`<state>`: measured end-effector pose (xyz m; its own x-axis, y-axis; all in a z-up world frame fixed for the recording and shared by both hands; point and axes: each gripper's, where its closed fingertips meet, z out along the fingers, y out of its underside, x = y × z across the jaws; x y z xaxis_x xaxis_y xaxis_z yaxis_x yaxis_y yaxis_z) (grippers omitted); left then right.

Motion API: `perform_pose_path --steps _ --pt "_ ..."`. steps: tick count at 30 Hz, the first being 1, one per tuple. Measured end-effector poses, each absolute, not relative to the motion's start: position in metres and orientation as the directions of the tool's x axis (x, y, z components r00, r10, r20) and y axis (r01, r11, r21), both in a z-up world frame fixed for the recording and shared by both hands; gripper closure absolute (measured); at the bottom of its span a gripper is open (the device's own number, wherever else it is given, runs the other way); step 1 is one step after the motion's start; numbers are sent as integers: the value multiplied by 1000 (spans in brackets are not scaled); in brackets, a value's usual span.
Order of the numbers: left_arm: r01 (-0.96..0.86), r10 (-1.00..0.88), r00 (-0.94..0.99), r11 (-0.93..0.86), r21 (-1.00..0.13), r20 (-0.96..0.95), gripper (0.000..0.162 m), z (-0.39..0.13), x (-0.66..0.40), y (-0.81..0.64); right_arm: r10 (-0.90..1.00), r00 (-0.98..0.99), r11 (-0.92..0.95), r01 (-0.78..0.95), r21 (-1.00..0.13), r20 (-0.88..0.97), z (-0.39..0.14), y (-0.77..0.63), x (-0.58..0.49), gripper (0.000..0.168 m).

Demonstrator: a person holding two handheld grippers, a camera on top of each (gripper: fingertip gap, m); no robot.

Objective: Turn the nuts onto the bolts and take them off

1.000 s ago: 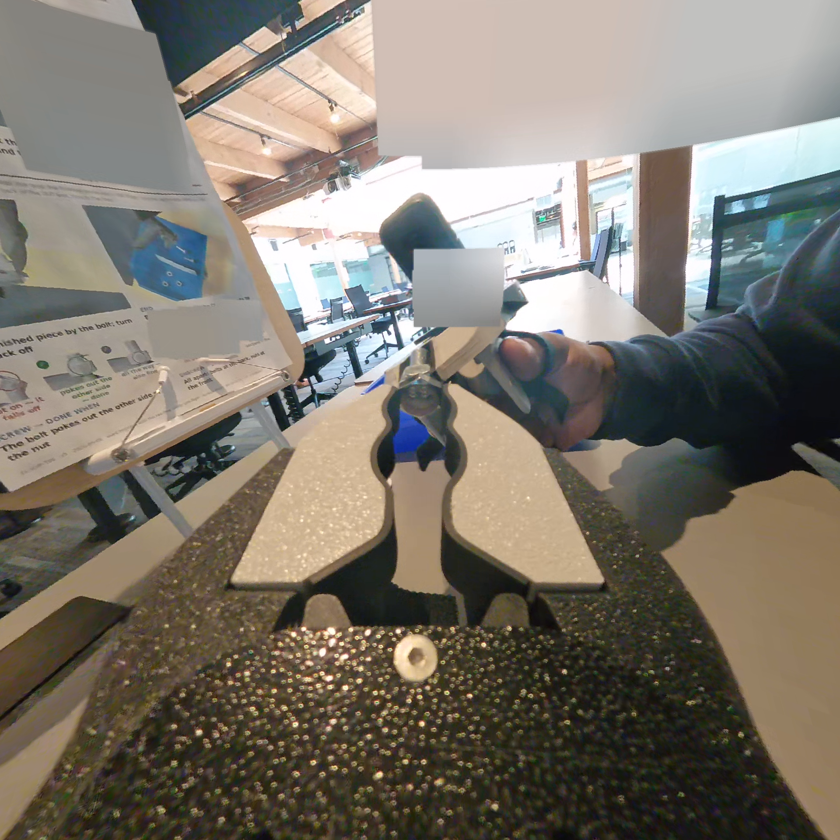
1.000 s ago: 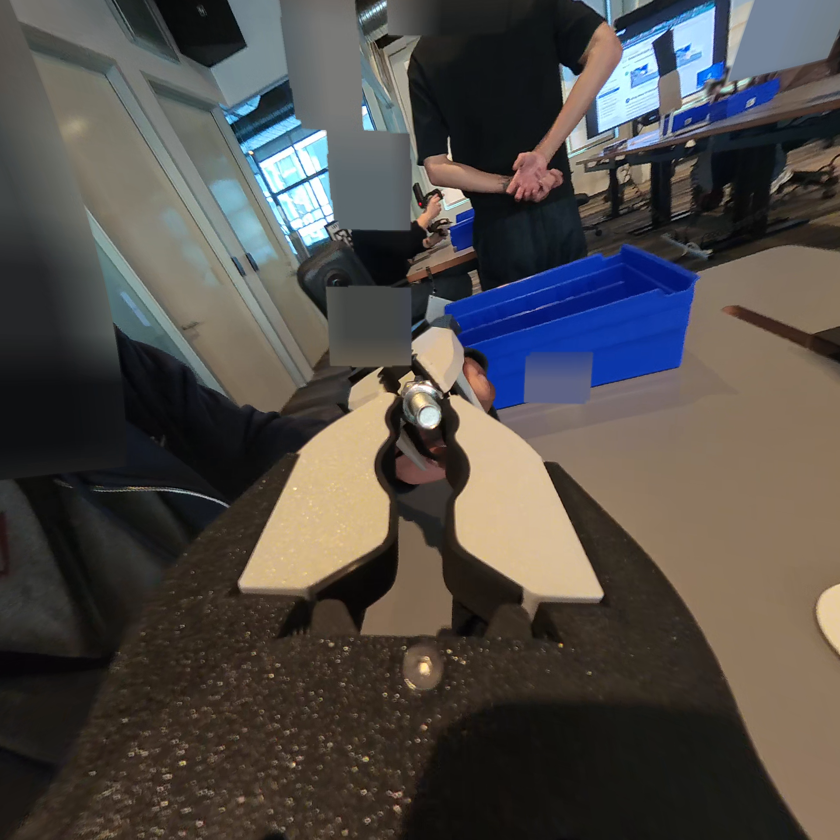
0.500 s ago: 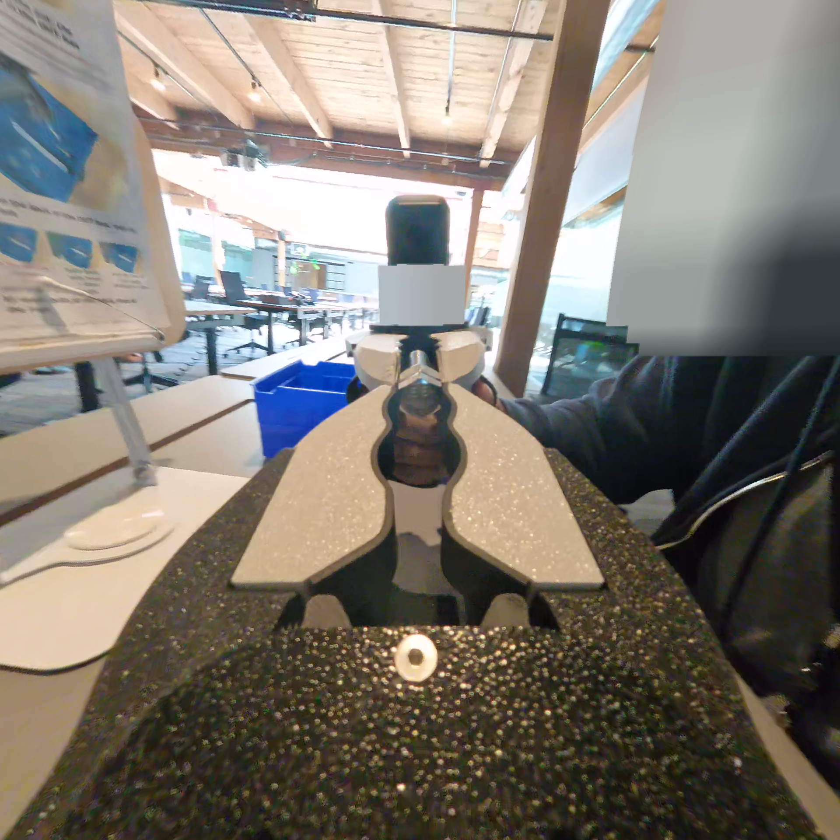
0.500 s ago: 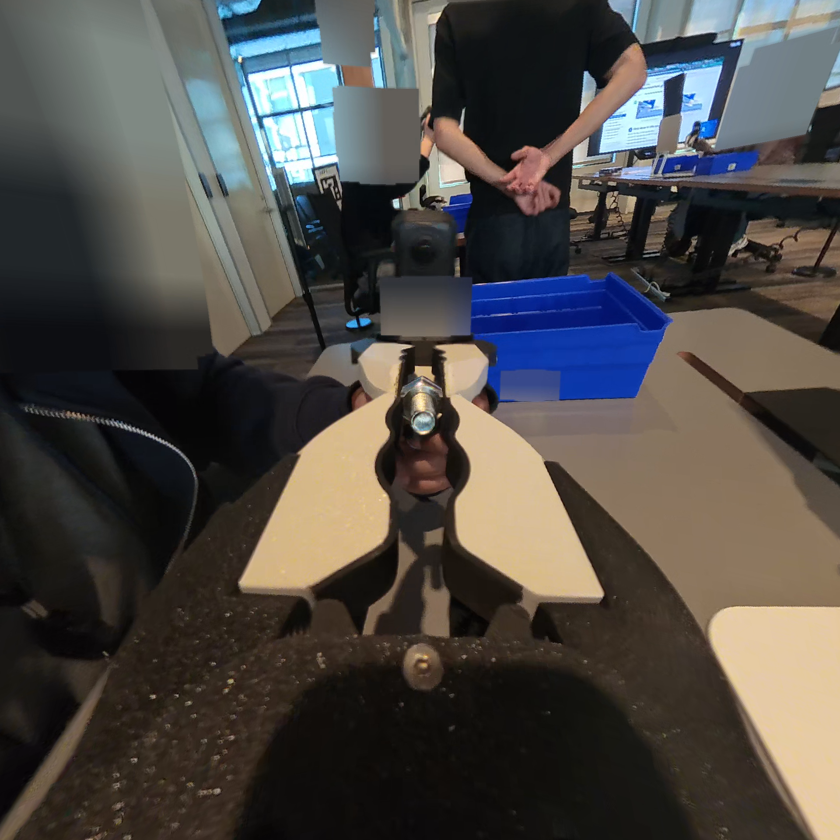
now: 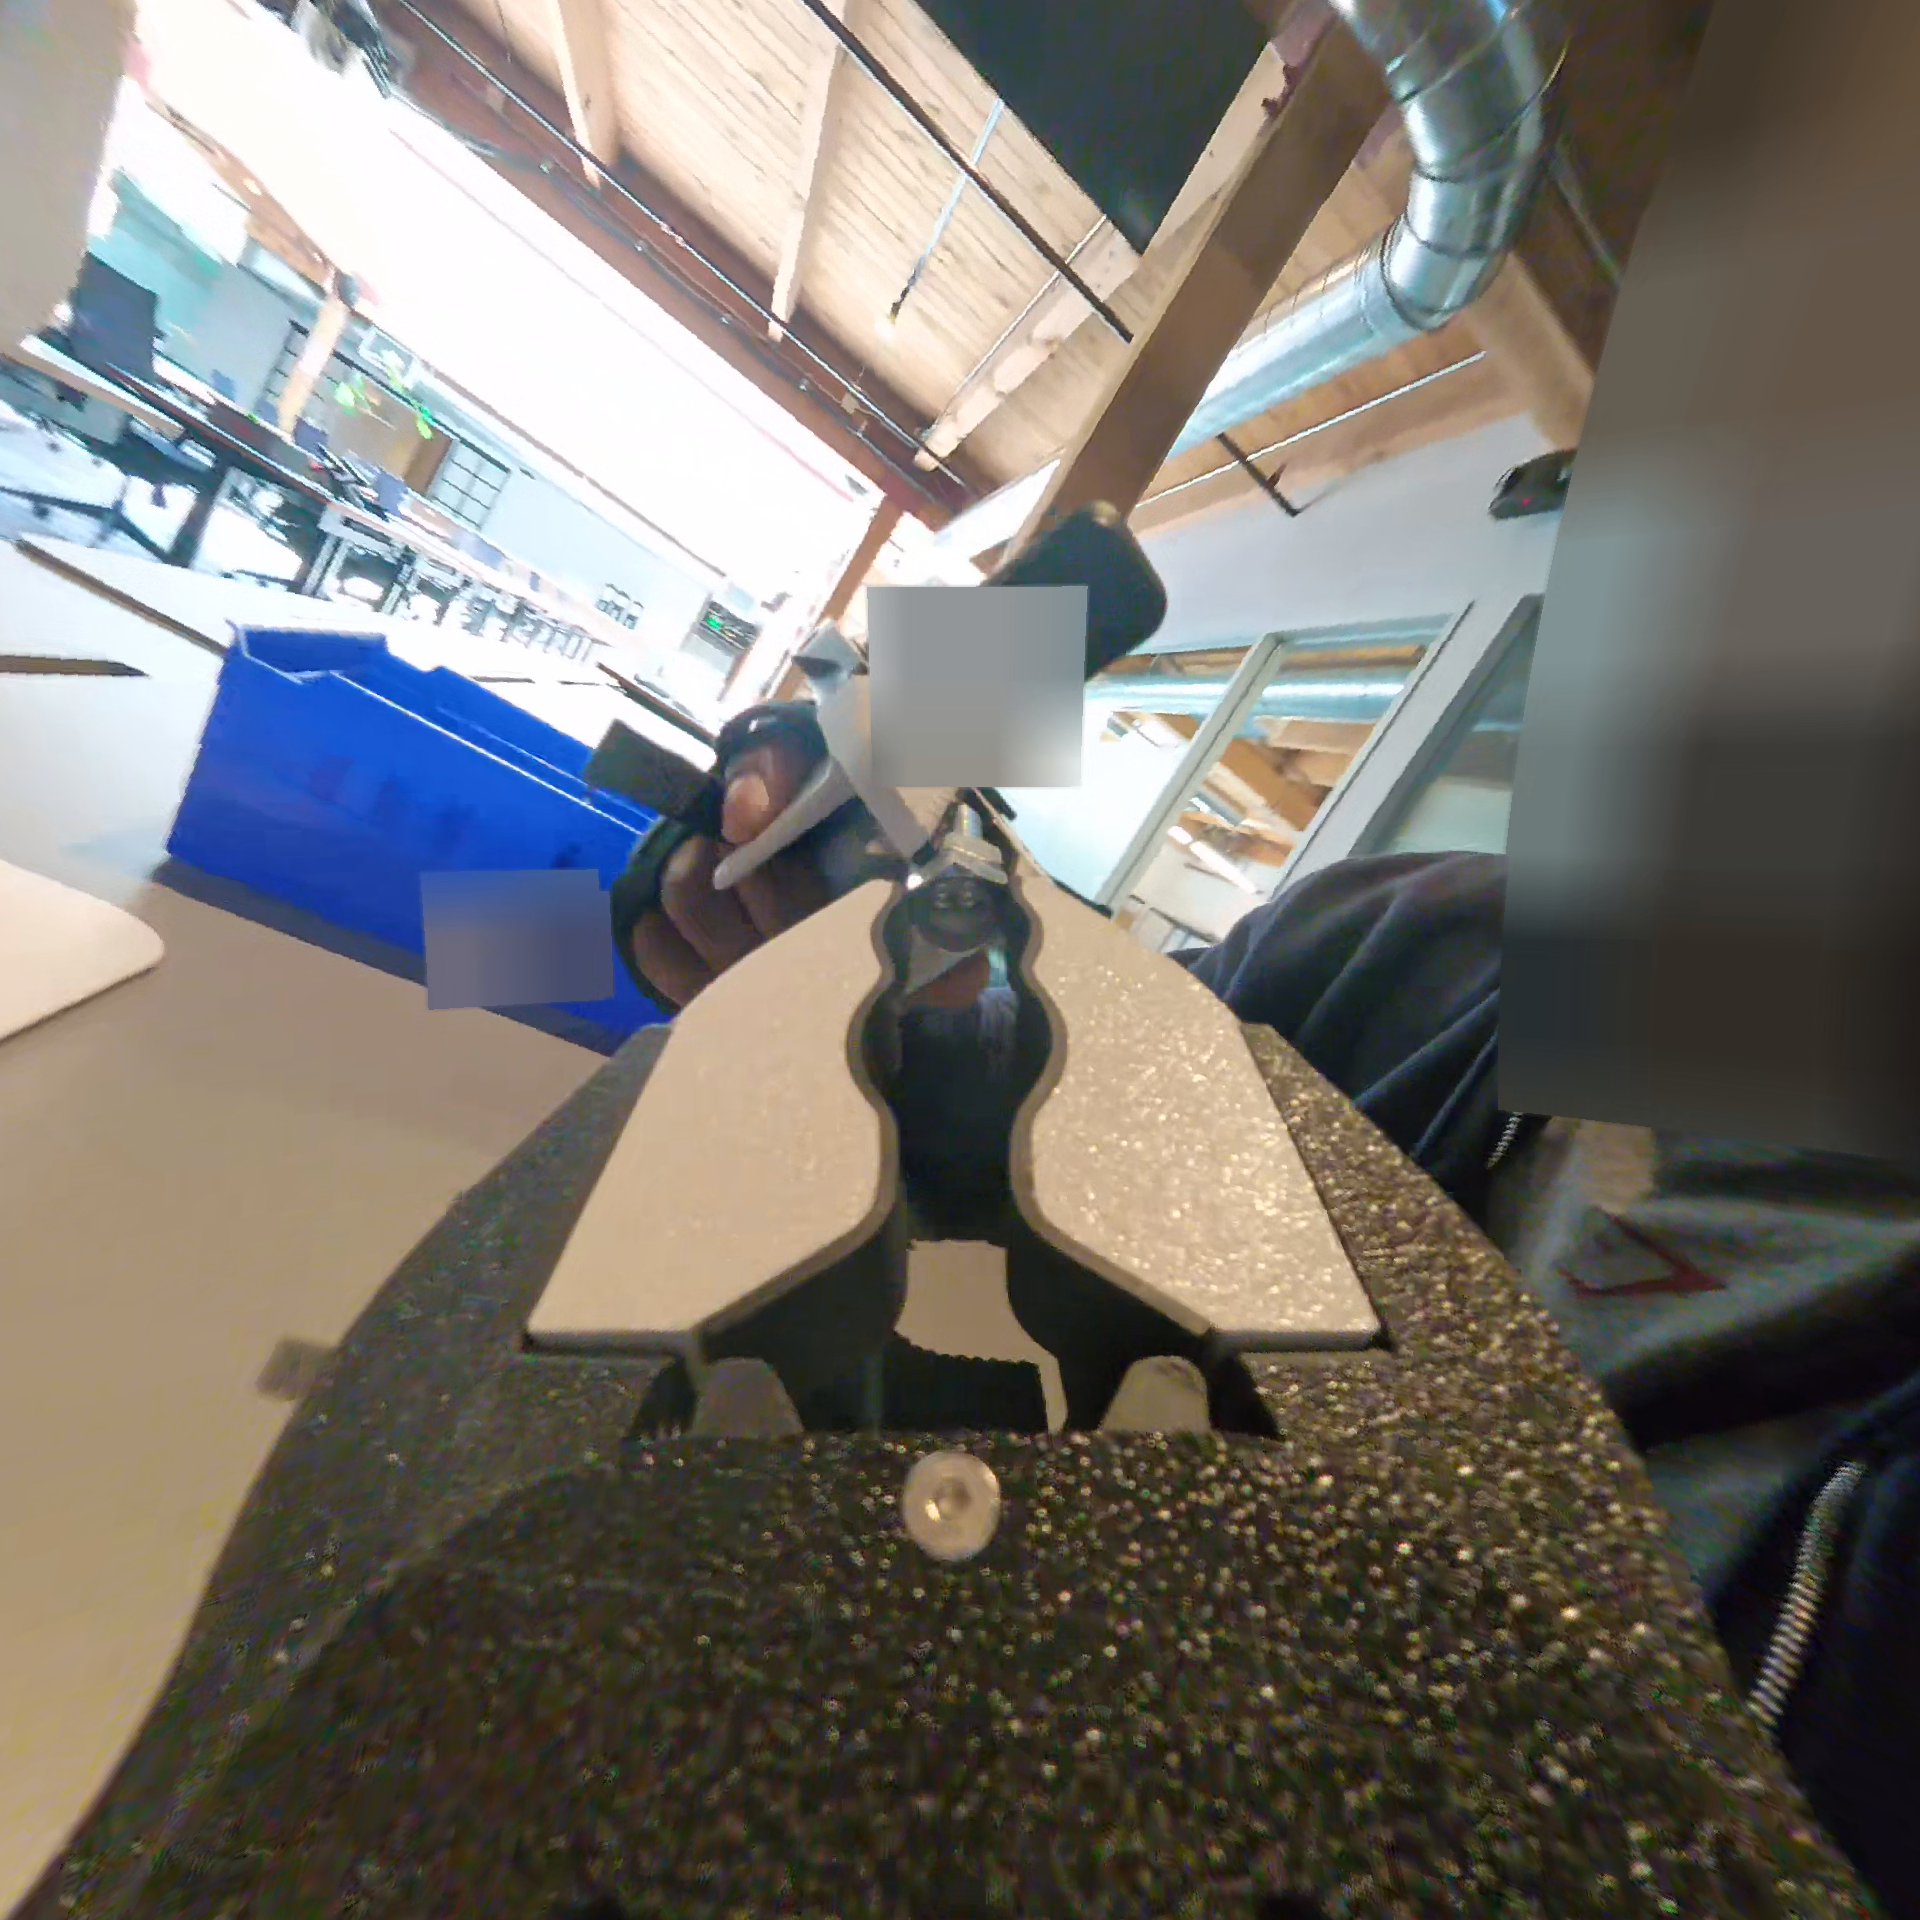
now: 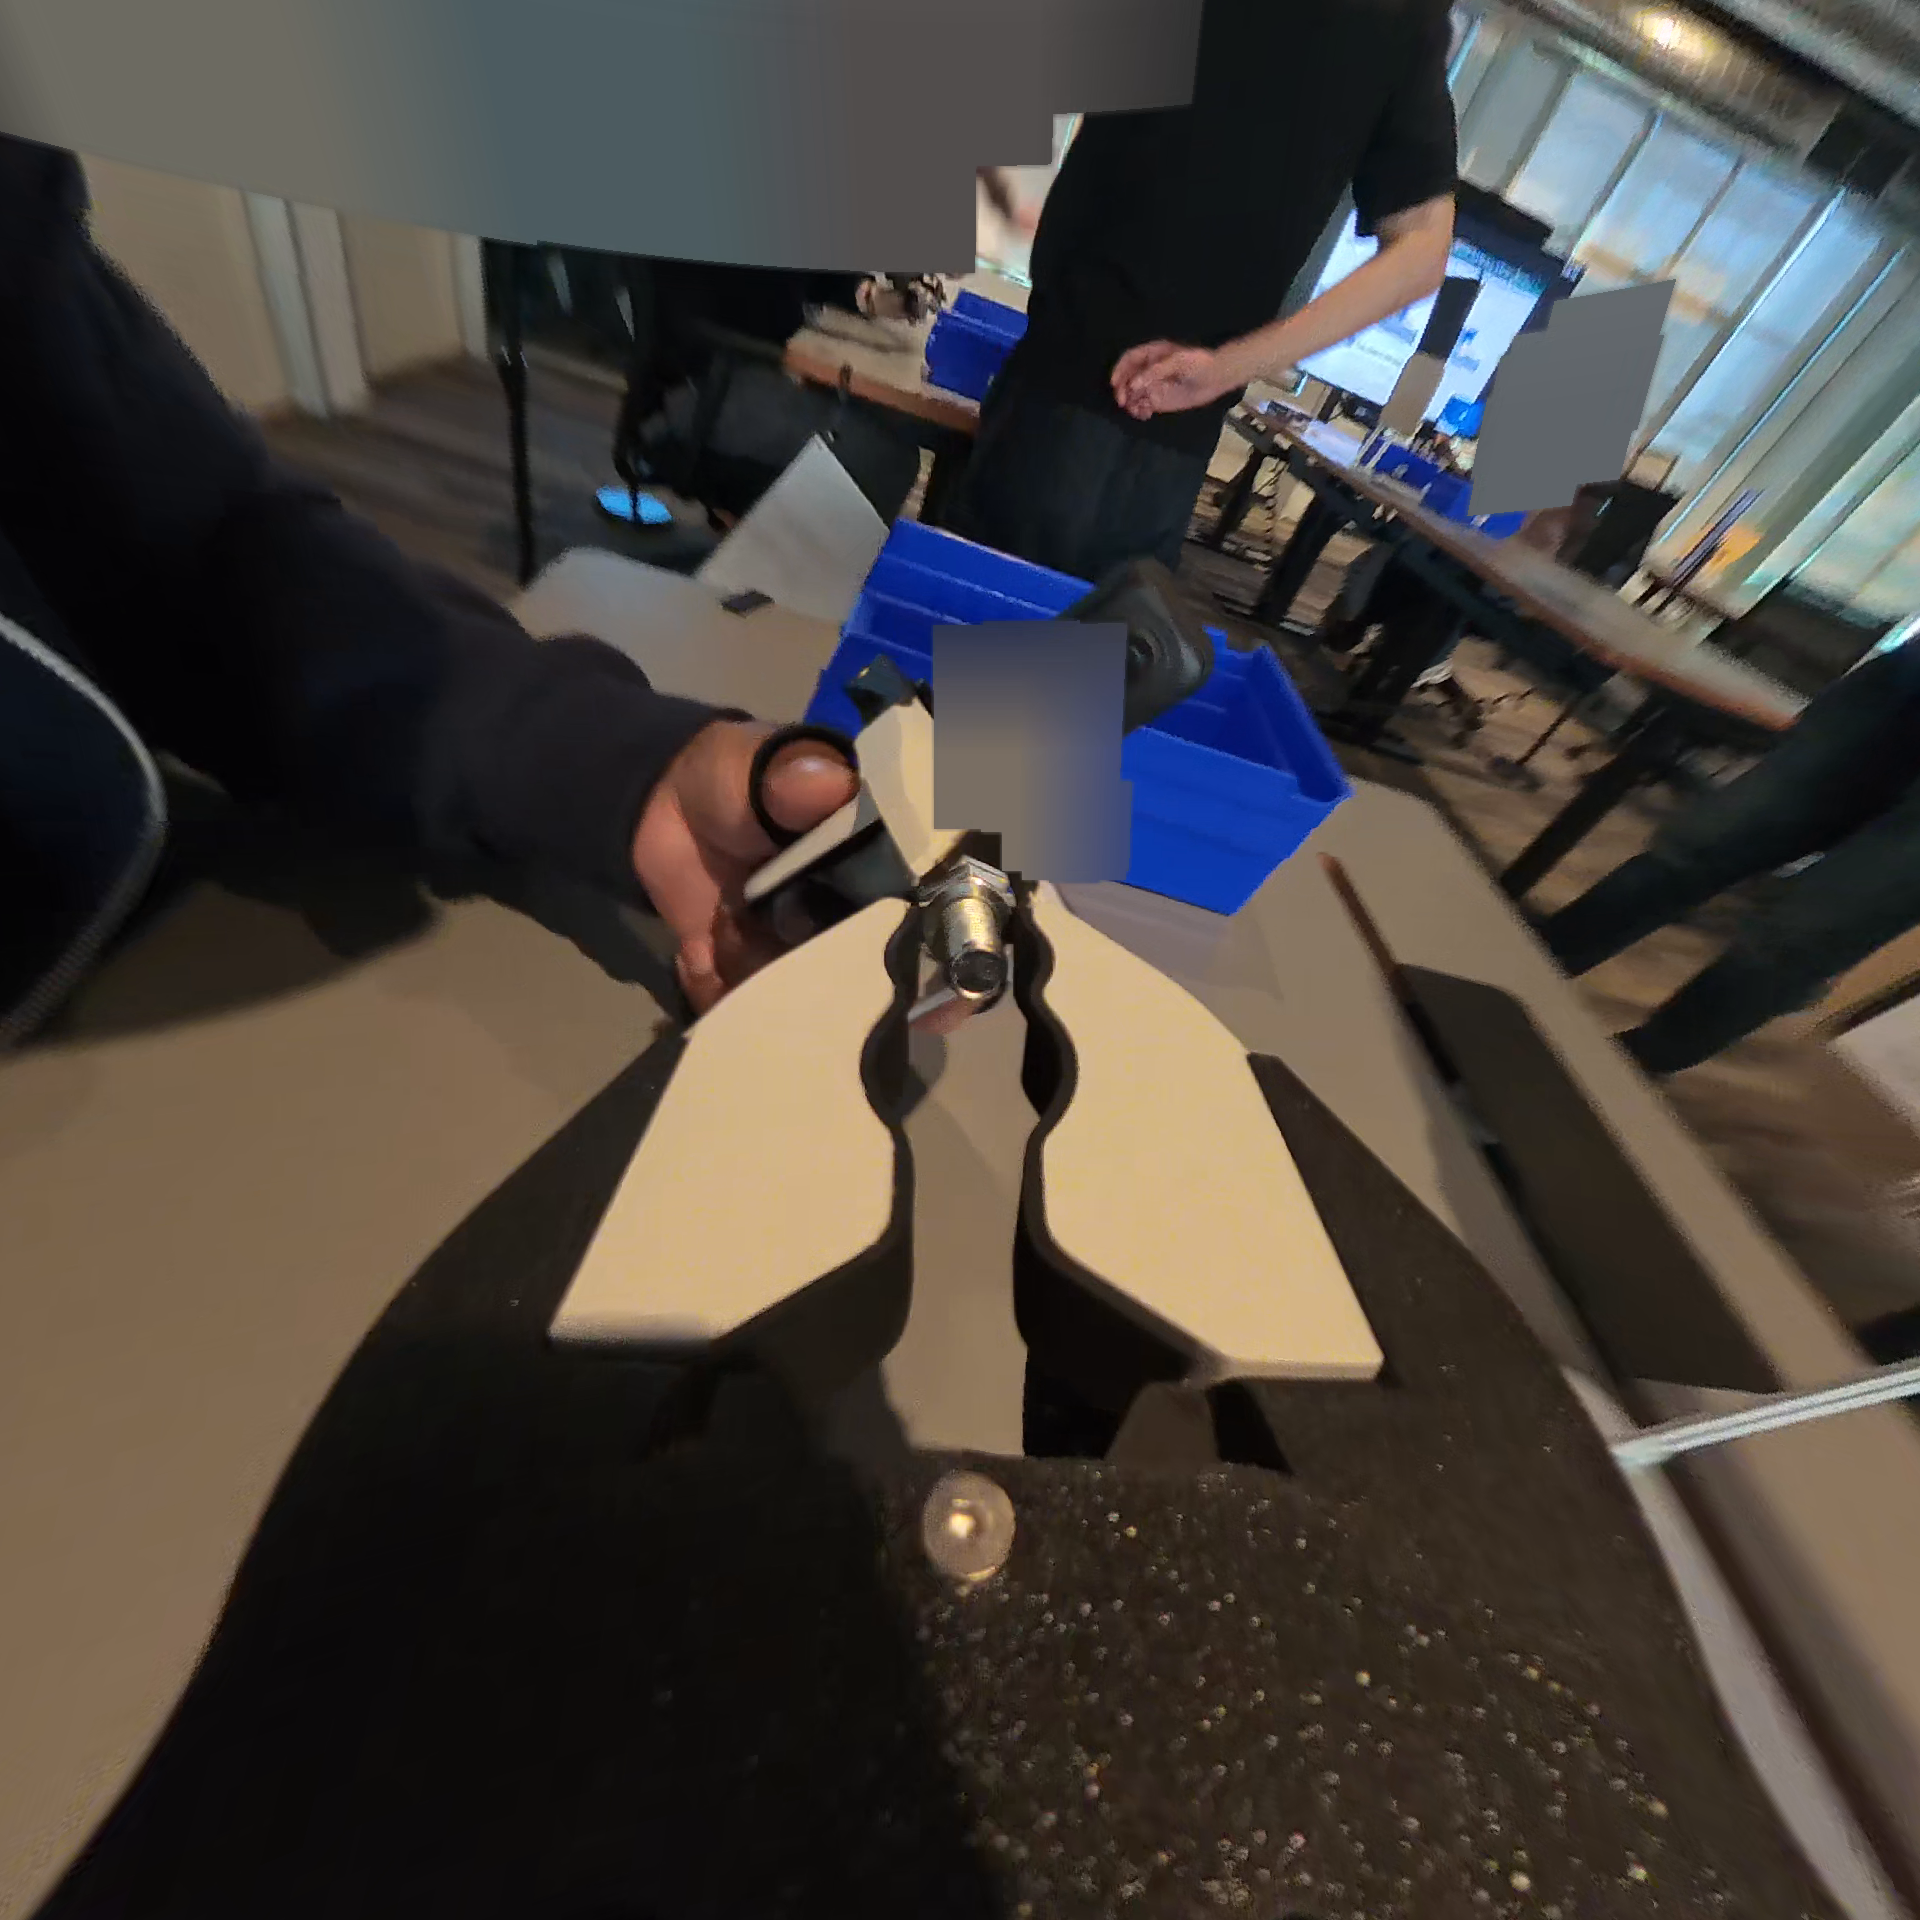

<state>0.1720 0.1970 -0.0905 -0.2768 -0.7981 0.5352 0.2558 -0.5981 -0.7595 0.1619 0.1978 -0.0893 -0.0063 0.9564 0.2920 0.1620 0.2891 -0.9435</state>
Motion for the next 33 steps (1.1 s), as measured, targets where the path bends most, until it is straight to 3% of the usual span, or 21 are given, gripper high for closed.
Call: perform_pose_path --steps 6,7,9,12,17,22,25,30,33 --pt "235 -749 -305 -658 -716 588 145 -97 174 199 858 36 490 242 -837 513 -96 201 163 152" --pt "238 -769 -280 -635 -735 574 145 -97 173 200 870 39 468 248 -848 491 -98 202 162 146" --pt "260 -810 -238 -584 -769 535 146 -94 172 202 915 60 375 231 -898 398 -98 207 161 119" --pt "274 -899 -115 -438 -856 423 145 -91 169 205 977 72 188 146 -971 200 -90 211 161 107" --pt "232 -982 108 -126 -964 155 146 -84 165 206 994 -33 -104 38 -994 -105 -79 206 162 136" --pt "230 -984 153 -54 -972 91 146 -80 161 206 974 -71 -215 27 -976 -217 -76 204 162 135" --pt "215 -986 151 -41 -976 74 146 -81 163 204 969 -70 -234 47 -971 -237 -79 203 159 133" --pt "210 -987 140 -51 -976 82 146 -82 165 203 981 -43 -186 52 -981 -189 -79 203 158 150" --pt "213 -987 127 -67 -975 96 146 -82 166 203 988 -29 -147 59 -987 -149 -79 203 160 151"
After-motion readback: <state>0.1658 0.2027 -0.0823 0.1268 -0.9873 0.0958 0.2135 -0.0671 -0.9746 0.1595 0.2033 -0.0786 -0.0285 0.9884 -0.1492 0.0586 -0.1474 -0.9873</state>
